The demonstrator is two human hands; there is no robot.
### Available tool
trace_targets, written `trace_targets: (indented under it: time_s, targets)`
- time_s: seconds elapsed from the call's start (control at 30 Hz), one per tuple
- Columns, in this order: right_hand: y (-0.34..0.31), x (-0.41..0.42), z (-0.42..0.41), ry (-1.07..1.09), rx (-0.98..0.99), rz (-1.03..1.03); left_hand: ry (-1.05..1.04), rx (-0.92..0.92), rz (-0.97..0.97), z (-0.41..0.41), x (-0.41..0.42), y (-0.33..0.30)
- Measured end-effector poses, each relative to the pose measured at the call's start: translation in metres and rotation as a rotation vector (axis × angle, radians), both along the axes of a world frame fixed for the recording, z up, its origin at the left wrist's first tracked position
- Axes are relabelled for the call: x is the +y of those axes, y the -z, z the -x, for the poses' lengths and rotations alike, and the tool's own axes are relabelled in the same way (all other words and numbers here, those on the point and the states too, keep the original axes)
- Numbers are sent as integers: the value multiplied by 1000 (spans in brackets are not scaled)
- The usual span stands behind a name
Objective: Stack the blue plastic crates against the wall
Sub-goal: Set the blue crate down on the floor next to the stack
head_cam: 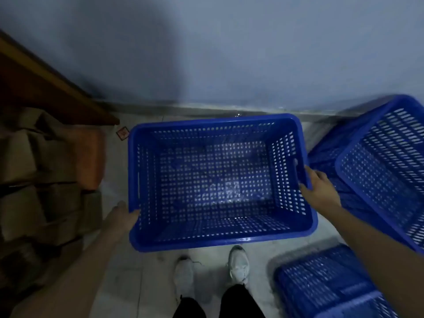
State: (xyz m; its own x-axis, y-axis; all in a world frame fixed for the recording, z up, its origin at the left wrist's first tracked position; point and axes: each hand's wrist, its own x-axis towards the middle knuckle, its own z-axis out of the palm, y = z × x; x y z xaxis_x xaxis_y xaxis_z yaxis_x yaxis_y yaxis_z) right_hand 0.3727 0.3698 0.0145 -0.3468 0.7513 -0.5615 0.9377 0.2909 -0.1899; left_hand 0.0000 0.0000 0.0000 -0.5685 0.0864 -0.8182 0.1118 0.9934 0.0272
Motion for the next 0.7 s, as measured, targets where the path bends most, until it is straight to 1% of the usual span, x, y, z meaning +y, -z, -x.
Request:
trace_targets:
  time_s: [0.1,0.17,0.2,0.27,0.3,0.33,0.4,0.43,0.5,0.57,0.67,0.7]
  targets:
    - [24,-3,-9,183,-6,51,-169,-29,-22,-12,-9,20]
    - [41,-4,-12,271,-29,82,-224,-38,-47,-13,-22,39]
    - [48,-3,-12,312,-36,84,-261,-36,-74,-9,-33,54]
    - [57,1,-9,385,-44,92,-279,-16,-128,2,-77,114]
    - [60,1,-8,417,-39,104,-297,-15,-140,3,-89,132]
    - [67,2,-10,439,-23,103,-308,-20,-149,0,-87,131]
    - [73,4,-13,505,22,94,-352,19,-188,-15,-51,85]
    - [75,6,-16,550,36,94,-368,29,-191,-17,-43,74]
    - [72,10,-21,680,78,115,-426,47,-169,-20,-36,61]
    - [64,15,-22,829,169,162,-475,93,-163,-18,-31,57]
    - [49,24,-12,973,263,136,-556,161,-234,-6,-15,43]
    - [41,26,-8,1011,270,134,-559,169,-226,-3,-8,37]
